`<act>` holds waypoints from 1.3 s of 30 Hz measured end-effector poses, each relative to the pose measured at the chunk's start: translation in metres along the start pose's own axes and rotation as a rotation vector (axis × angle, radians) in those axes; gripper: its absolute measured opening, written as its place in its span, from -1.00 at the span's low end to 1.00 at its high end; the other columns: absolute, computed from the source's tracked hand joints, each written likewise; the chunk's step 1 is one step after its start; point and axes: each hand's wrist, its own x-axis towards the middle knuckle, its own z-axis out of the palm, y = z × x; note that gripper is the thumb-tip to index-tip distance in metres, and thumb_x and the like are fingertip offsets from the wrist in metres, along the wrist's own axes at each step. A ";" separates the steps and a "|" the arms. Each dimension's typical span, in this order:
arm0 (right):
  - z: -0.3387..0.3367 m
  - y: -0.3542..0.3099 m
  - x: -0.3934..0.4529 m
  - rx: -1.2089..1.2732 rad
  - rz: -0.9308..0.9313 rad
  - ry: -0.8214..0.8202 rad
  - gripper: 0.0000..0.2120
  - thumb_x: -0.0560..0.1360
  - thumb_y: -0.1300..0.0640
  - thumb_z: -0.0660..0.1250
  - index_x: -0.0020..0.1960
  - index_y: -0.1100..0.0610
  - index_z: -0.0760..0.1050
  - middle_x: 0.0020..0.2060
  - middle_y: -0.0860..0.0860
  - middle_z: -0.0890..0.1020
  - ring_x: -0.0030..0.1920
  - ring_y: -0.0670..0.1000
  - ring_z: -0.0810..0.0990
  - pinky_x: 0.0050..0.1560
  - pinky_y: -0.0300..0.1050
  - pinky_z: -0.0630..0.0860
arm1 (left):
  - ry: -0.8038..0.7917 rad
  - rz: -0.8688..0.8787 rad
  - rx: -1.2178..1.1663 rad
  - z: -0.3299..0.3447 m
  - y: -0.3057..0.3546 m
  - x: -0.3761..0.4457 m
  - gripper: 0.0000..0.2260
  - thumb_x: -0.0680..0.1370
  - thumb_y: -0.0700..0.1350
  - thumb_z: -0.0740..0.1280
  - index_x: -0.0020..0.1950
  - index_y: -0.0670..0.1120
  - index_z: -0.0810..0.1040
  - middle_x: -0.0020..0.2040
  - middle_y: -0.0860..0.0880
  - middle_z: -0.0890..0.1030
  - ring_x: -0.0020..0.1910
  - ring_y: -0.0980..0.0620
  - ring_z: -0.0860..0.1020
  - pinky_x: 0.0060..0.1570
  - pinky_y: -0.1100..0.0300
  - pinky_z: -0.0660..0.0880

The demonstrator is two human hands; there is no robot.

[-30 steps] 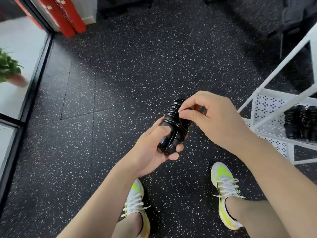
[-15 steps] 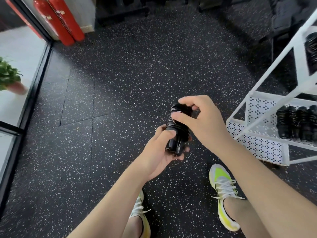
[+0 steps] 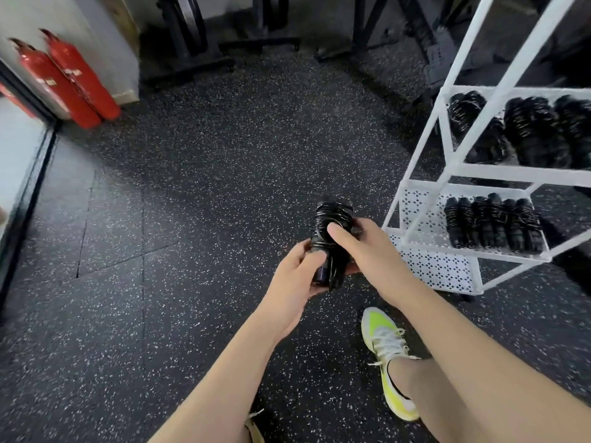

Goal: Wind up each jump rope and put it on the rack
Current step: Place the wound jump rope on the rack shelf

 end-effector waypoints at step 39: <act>-0.230 0.148 0.100 -0.495 0.126 0.166 -0.55 0.58 0.31 0.21 0.45 0.16 0.45 0.23 0.13 0.63 0.21 0.11 0.59 0.16 -0.19 0.44 | 0.216 -0.204 0.858 0.260 -0.106 0.246 -0.49 0.62 -0.25 0.24 0.53 -0.06 0.15 0.24 -0.25 0.55 0.07 -0.22 0.60 -0.12 -0.02 0.53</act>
